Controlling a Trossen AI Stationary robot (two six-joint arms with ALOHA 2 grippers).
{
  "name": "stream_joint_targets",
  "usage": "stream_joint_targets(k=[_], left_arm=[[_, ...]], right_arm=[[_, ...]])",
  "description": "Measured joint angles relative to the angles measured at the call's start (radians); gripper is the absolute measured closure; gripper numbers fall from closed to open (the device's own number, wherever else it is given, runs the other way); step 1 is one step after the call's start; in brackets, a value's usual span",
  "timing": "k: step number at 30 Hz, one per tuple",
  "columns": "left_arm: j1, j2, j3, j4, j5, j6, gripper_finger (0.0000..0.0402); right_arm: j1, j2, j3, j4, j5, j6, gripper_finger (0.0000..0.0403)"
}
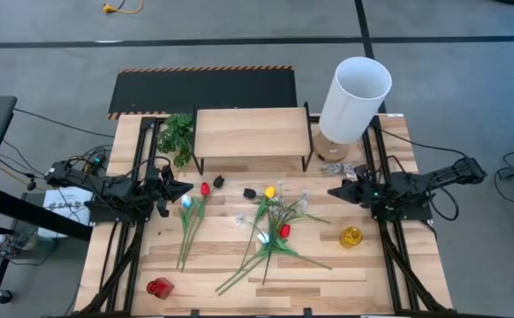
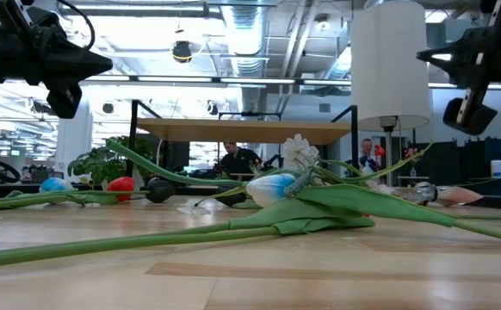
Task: Pick and place flowers into a vace then onto a shelf
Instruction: Put the yellow vase on the shelf
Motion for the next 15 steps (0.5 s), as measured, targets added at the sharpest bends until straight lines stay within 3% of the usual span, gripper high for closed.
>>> stream_joint_targets(k=[9, 15], left_arm=[[0.0, 0.0, 0.0, 0.0, 0.0, 0.0, 0.0401], [0.0, 0.0, 0.0, 0.0, 0.0, 0.0, 0.0401]], right_arm=[[0.0, -0.001, 0.064, 0.35, -0.204, -0.218, 0.0403], [0.0, 0.003, 0.162, 0.339, -0.314, -0.235, 0.0403]])
